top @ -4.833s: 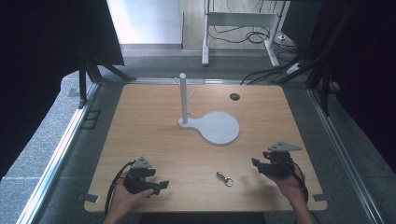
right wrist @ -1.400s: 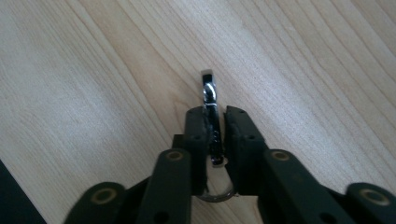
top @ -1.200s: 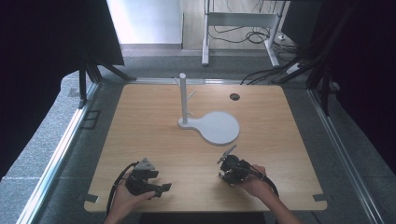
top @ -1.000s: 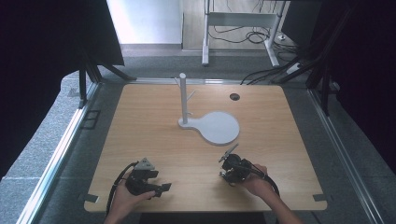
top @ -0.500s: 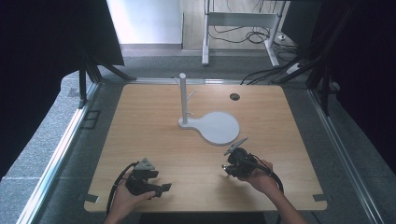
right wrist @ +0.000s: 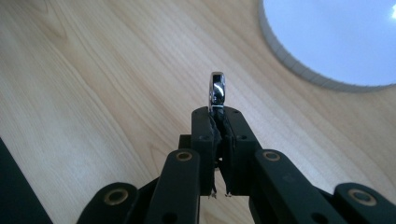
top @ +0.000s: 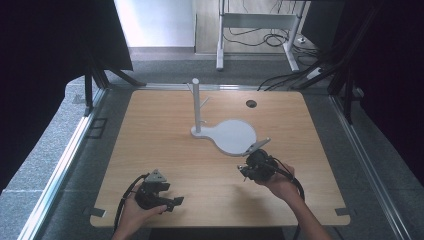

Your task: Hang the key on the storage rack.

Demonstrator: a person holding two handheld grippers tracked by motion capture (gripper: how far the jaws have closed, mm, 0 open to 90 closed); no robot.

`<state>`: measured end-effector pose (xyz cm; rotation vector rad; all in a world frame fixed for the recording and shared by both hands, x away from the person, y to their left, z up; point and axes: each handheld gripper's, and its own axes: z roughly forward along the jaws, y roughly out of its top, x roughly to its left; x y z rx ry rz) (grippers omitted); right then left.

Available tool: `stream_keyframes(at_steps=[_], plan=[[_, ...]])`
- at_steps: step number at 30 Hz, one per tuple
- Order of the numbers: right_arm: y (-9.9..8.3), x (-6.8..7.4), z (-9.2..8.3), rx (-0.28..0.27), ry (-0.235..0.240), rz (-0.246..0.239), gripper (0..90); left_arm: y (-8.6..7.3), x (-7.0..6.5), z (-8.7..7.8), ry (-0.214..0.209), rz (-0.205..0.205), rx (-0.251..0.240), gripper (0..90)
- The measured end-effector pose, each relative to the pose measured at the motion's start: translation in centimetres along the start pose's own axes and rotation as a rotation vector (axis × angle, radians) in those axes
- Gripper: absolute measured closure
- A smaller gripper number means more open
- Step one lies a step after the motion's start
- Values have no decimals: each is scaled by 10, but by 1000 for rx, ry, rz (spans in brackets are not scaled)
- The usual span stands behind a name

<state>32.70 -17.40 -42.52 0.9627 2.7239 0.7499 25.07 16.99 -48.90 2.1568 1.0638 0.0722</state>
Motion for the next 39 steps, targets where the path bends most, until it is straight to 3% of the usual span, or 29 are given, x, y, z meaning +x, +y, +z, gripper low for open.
stream_keyframes(at_steps=[15, 39], plan=[[10, -10, -3, -46, -3, 25, 843, 0, -1, 2, -5, 3, 8, 236], [33, -14, -9, -91, -25, 23, 843, 1, -5, 1, -8, 18, 6, 237]])
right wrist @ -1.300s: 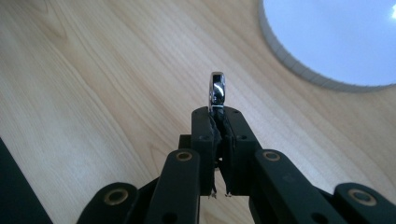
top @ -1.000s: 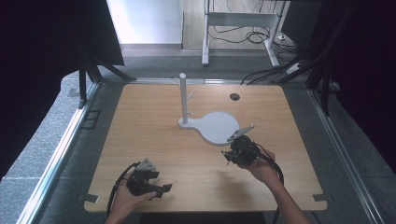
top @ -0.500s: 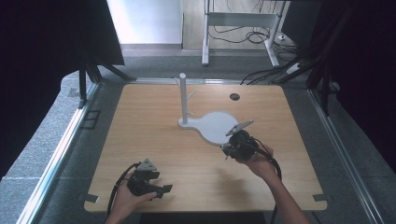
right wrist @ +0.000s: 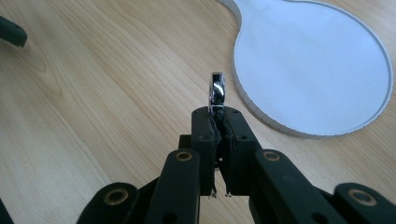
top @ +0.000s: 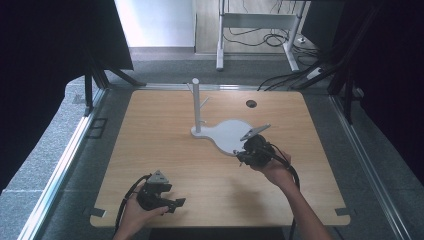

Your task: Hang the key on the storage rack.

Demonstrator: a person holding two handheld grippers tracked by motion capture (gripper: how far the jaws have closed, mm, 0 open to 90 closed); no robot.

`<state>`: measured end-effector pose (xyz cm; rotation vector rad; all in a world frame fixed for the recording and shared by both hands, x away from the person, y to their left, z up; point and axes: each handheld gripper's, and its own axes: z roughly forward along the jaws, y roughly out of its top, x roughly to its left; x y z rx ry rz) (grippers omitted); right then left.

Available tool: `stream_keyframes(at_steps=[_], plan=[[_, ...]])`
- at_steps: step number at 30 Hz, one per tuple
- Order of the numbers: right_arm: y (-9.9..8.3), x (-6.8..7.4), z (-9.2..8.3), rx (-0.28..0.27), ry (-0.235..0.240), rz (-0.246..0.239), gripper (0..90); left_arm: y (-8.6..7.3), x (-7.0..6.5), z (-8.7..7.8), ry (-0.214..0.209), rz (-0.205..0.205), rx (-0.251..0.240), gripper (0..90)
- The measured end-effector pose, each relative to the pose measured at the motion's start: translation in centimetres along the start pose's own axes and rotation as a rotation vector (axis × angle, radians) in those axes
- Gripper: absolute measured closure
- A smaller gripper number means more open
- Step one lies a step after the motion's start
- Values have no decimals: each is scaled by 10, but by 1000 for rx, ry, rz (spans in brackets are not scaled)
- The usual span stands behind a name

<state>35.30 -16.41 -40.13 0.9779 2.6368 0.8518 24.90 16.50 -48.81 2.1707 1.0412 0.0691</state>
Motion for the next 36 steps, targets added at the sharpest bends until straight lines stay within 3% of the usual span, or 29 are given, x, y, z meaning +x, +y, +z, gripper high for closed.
stream_keyframes(at_steps=[10, 36], plan=[[8, -4, 1, -12, -23, 7, 843, 0, 0, 0, -2, 0, 2, 236], [32, -14, 10, -8, -24, 30, 843, 0, 1, -1, -3, -1, 0, 235]])
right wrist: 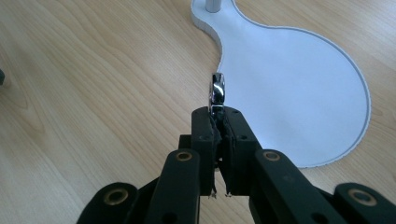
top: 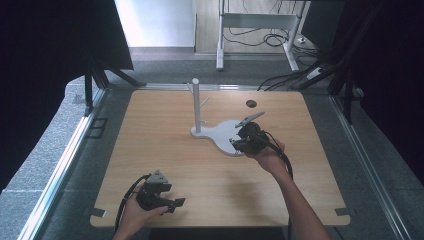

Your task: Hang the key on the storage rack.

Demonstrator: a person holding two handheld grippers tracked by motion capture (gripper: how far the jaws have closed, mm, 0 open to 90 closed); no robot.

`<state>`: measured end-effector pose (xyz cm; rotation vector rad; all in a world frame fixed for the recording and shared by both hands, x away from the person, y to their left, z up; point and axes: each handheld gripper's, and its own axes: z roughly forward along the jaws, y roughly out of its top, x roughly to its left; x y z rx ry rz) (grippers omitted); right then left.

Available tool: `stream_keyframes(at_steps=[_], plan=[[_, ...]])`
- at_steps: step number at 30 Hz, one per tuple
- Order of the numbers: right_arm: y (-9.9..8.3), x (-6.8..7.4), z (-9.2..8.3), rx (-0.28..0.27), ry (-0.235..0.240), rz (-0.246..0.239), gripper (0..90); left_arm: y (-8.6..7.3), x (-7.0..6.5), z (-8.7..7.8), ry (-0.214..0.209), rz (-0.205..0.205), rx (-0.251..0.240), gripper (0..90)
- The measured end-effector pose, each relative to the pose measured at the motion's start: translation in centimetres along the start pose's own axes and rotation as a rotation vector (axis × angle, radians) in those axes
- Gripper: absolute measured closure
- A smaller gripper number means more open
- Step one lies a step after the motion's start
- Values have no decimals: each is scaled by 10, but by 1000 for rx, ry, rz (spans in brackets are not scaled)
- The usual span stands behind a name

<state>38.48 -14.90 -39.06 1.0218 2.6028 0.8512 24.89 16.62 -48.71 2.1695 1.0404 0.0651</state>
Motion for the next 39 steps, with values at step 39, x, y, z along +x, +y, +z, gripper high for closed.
stream_keyframes(at_steps=[39], plan=[[44, -11, 23, 6, 11, 39, 843, 0, 1, -1, -3, -3, -2, 235]])
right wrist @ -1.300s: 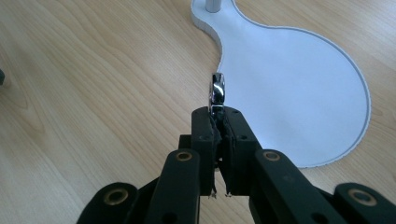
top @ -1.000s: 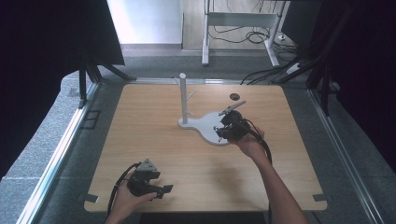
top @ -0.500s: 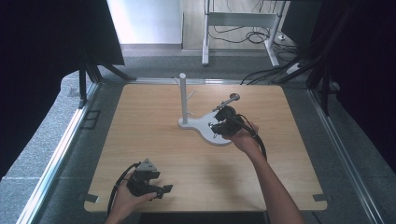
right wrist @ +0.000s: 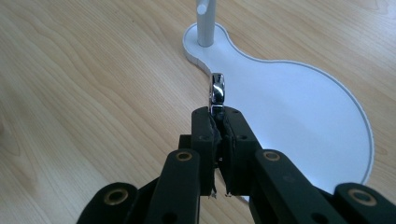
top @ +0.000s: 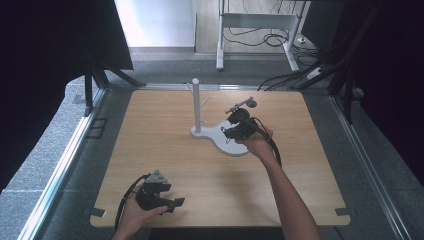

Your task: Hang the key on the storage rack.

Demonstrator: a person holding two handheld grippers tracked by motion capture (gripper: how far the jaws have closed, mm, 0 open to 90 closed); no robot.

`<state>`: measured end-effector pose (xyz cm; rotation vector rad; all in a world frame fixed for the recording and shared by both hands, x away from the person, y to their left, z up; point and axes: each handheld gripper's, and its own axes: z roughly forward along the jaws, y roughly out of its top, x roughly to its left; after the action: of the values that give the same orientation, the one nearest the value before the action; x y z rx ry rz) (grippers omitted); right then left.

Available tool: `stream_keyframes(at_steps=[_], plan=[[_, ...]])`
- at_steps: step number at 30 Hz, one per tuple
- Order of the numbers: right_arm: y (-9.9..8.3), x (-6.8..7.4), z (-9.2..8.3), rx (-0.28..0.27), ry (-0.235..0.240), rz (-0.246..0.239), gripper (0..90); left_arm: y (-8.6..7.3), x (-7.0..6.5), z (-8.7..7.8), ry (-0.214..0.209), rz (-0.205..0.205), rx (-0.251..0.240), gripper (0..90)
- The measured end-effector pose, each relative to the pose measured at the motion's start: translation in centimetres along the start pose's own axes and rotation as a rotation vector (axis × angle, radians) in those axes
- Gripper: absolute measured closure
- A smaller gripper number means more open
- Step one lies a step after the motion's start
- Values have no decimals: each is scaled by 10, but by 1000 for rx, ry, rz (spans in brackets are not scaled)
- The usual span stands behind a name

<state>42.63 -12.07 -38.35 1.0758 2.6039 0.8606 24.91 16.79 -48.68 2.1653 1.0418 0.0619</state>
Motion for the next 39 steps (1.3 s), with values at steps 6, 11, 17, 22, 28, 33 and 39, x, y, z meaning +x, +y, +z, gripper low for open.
stream_keyframes(at_steps=[6, 11, 17, 22, 28, 33, 39], plan=[[7, -1, 2, 5, -1, 2, 842, 0, 0, 0, 0, -4, -3, 235], [12, -5, 3, 7, -3, 7, 843, 0, 1, -1, -1, -5, -4, 235], [21, -12, 4, 15, -19, 20, 843, 0, 1, -2, -3, -8, -7, 235], [28, -16, 3, 12, -29, 29, 843, 0, 1, -1, -3, -5, -5, 234], [38, -18, 3, 27, -35, 26, 843, 0, 2, -2, -3, -4, -7, 235], [45, -21, 5, 31, -38, 22, 843, 0, 2, -5, -17, -11, -21, 235], [54, -23, 10, 38, -39, 25, 843, -1, 3, -5, -14, -13, -19, 235]])
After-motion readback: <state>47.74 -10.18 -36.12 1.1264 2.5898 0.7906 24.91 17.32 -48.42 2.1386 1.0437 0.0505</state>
